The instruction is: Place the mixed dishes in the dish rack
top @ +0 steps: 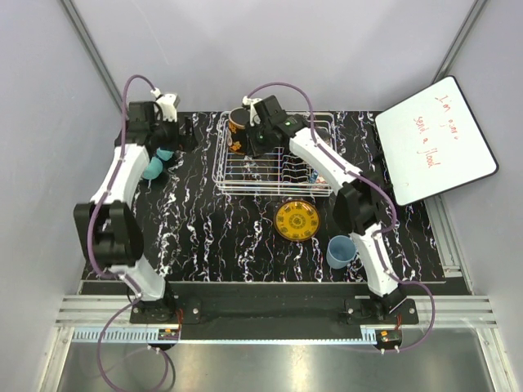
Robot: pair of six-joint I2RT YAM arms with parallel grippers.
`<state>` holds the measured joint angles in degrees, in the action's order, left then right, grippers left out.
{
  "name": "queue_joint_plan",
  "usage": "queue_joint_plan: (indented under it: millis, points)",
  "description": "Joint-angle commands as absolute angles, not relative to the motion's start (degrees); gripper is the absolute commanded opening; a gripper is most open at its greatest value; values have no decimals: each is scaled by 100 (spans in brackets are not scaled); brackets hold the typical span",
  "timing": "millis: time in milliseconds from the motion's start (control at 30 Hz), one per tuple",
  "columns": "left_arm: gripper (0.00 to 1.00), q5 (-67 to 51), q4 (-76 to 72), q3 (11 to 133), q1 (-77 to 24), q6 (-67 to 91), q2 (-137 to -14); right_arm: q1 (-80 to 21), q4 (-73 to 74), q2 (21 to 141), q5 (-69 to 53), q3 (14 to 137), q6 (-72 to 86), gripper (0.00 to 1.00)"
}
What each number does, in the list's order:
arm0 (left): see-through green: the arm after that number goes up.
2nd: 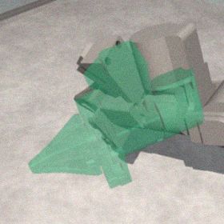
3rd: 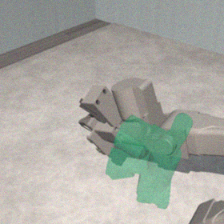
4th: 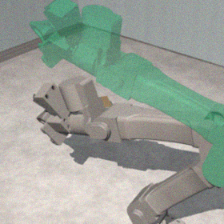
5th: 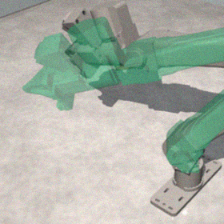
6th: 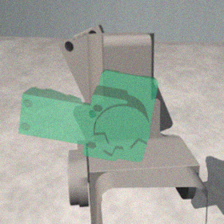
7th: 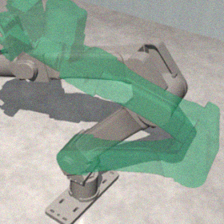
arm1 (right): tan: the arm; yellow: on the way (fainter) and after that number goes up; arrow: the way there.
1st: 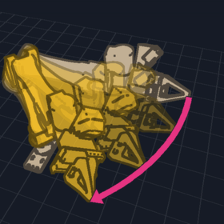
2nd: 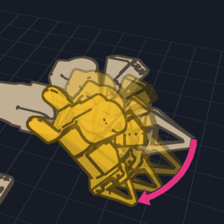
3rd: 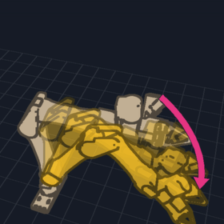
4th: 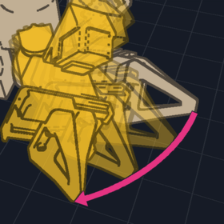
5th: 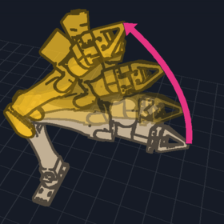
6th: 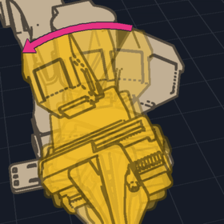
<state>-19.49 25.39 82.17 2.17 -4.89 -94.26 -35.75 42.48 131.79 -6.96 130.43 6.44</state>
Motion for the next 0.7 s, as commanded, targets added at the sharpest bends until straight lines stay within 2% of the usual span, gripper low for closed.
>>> queue_joint_plan:
  millis: [0, 200, 667]
  points:
    - [95, -2153, 2997, 9094, 44, -308, -10282, -3691, 3252, 13139, -256, 13553, 413, 0]
    - [93, -2724, 3015, 9510, -105, -18, -10854, -3691, 2945, 13438, 174, 13509, 238, 0]
    - [90, -3146, 3006, 8491, -343, -465, -10643, -3481, 2470, 14238, 387, 14098, 264, 0]
